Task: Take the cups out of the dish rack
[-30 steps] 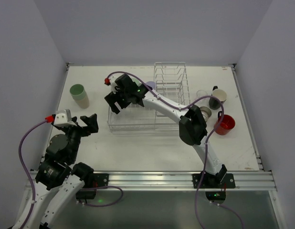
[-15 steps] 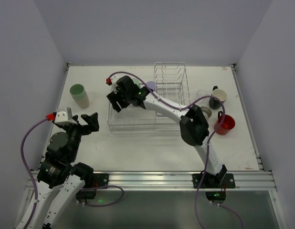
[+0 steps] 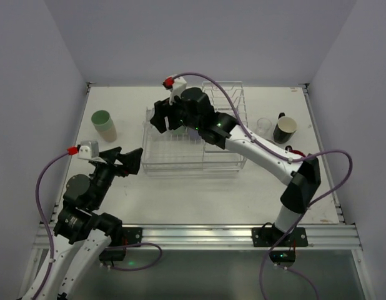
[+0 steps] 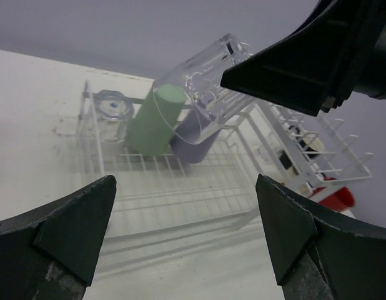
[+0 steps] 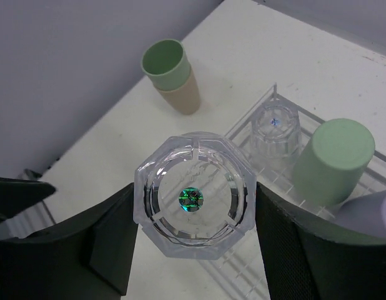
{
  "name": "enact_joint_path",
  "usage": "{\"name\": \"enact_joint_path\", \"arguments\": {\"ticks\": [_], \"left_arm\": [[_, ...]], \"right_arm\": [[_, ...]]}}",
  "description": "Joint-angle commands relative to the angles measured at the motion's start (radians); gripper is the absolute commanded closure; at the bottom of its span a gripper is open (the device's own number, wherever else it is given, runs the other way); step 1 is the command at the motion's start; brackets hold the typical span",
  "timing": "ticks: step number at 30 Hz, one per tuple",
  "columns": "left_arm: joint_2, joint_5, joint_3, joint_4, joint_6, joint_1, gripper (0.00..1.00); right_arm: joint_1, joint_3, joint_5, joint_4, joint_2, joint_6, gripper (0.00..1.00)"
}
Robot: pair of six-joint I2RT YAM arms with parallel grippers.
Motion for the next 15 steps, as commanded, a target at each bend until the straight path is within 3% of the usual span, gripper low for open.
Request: {"name": "enact_joint_path", "arguments": {"ticks": [1, 4, 9, 15], "left_arm": [[-0.029, 0.214, -0.062, 0.216, -0.129, 0.007, 0.03], [-0.031, 0.309, -0.078, 0.348, -0.214, 0.007, 0.04], [0.009, 0.382, -0.068, 0.41, -0.307, 0.007, 0.04], [0.034, 0.501, -0.087, 0.534, -0.398, 0.007, 0.08]], "right_arm": [[0.006, -0.107, -0.037, 0.182, -0.164, 0.168, 0.82], [0.006, -0.234, -0.12, 0.299, -0.251, 0.274, 0.83], [0.006, -0.452, -0.186, 0.52, -0.428, 0.423, 0.87], [0.007, -0.474, -0.307, 0.576, -0.423, 0.539, 0.87]]}}
